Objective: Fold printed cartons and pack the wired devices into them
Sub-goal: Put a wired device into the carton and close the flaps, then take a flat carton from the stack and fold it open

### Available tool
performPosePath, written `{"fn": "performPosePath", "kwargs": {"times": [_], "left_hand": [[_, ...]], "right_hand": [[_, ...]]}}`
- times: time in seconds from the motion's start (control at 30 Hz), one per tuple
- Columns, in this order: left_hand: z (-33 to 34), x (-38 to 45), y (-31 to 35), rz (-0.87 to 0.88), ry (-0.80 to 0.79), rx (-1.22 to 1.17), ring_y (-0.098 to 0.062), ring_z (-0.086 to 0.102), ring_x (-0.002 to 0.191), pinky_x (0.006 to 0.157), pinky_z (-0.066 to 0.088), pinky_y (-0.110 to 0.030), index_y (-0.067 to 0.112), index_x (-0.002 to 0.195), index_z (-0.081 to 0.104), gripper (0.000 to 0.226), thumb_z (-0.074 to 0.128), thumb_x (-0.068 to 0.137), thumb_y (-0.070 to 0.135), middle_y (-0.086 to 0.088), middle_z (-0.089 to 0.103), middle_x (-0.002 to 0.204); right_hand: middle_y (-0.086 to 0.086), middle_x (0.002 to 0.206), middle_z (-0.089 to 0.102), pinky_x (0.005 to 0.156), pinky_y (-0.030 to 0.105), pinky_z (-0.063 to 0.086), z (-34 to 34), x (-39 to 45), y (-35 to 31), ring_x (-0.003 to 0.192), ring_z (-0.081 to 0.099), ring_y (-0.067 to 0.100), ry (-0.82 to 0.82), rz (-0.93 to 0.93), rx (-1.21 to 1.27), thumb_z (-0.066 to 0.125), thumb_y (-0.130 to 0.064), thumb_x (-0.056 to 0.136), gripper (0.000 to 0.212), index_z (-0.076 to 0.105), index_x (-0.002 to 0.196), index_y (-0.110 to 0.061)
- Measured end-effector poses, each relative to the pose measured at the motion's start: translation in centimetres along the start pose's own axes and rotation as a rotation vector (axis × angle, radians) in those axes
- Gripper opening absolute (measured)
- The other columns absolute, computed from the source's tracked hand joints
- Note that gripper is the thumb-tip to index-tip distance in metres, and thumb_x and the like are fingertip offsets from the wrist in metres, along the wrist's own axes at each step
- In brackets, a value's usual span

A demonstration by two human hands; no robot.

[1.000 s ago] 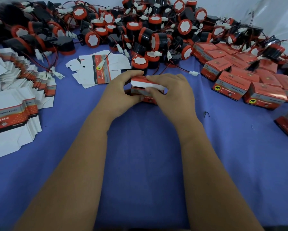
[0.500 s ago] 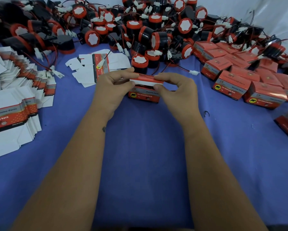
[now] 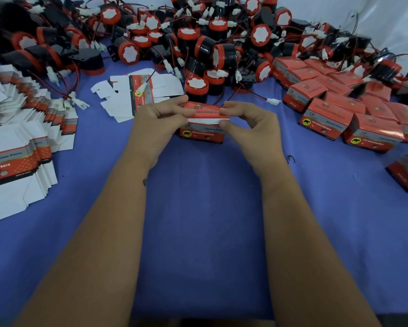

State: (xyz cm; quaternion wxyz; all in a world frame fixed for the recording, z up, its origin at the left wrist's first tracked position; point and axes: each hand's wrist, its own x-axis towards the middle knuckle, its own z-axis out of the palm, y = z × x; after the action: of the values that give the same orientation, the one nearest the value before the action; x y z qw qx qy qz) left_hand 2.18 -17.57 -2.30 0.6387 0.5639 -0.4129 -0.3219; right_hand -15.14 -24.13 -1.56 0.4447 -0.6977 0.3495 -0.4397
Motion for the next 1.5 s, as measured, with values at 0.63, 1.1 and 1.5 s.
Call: {"fn": "performPosePath", "kwargs": {"times": [0.63,1.1,1.5], "left_hand": [[2.3,-1.1,0.2,0.584,0.076,0.822,-0.038,0.060,0.092,0.078,0.048,-0.045,0.002,0.096,0.077,0.017,0.069,0.082,0.001,-0.018,0.067,0.094],[2.1,-1.0,0.2,0.325,0.302,0.497,0.001,0.053,0.091,0.074,0.039,-0.002,0.023,0.097,0.072,0.026,0.050,0.087,0.014,0.008,0.058,0.103],[1.2,-0.4,-0.2,0.154,0.364,0.630,-0.015,0.059,0.103,0.081,0.048,-0.028,0.018,0.105,0.073,0.029,0.049,0.090,0.012,0.001,0.068,0.107]], "right_hand": [[0.008,0.117,0.067,0.094,0.034,0.050,0.9,0.1,0.8,0.113,0.059,0.022,-0.013,-0.304,-0.502,0.061,0.002,0.083,0.017,0.072,0.095,-0.004],[0.000,0.099,0.056,0.074,0.036,0.047,2.1,-0.2,0.4,0.088,0.050,0.018,-0.050,-0.187,-0.446,0.072,-0.022,0.075,0.030,0.045,0.087,-0.018],[0.010,0.121,0.046,0.088,0.031,0.036,-3.7,0.8,1.1,0.116,0.043,0.029,0.727,0.200,-0.658,0.066,-0.024,0.078,0.033,0.054,0.103,-0.008]]}}
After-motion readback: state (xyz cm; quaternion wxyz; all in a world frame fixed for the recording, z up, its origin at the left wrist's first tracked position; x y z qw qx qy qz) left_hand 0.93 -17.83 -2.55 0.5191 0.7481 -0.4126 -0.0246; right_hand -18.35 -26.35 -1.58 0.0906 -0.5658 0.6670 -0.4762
